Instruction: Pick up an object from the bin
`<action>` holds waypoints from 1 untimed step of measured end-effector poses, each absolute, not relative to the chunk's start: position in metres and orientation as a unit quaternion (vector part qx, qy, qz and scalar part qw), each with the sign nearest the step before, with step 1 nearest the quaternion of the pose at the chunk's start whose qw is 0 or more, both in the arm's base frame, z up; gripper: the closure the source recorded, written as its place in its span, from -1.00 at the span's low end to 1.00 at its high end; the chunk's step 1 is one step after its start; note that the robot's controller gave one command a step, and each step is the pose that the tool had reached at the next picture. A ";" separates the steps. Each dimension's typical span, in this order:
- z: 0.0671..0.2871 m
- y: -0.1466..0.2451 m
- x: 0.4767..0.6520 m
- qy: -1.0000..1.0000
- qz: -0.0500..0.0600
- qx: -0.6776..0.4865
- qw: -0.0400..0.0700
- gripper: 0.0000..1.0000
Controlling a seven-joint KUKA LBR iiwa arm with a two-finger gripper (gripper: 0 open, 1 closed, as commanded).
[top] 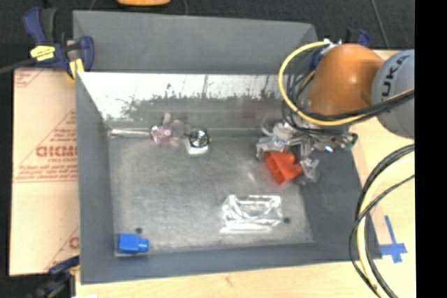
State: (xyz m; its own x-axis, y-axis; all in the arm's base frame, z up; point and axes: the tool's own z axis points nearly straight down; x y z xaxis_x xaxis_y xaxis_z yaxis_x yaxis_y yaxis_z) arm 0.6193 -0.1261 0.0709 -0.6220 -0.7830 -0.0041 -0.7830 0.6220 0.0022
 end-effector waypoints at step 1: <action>0.072 -0.127 0.620 0.901 0.002 -0.434 0.002 1.00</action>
Offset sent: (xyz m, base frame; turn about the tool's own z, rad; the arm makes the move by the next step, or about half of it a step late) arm 0.0000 0.0000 0.0000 0.0000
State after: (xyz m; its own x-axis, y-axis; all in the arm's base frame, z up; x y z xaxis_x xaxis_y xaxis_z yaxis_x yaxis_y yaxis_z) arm 0.6198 -0.1265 0.0721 -0.6234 -0.7819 -0.0059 -0.7819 0.6234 0.0008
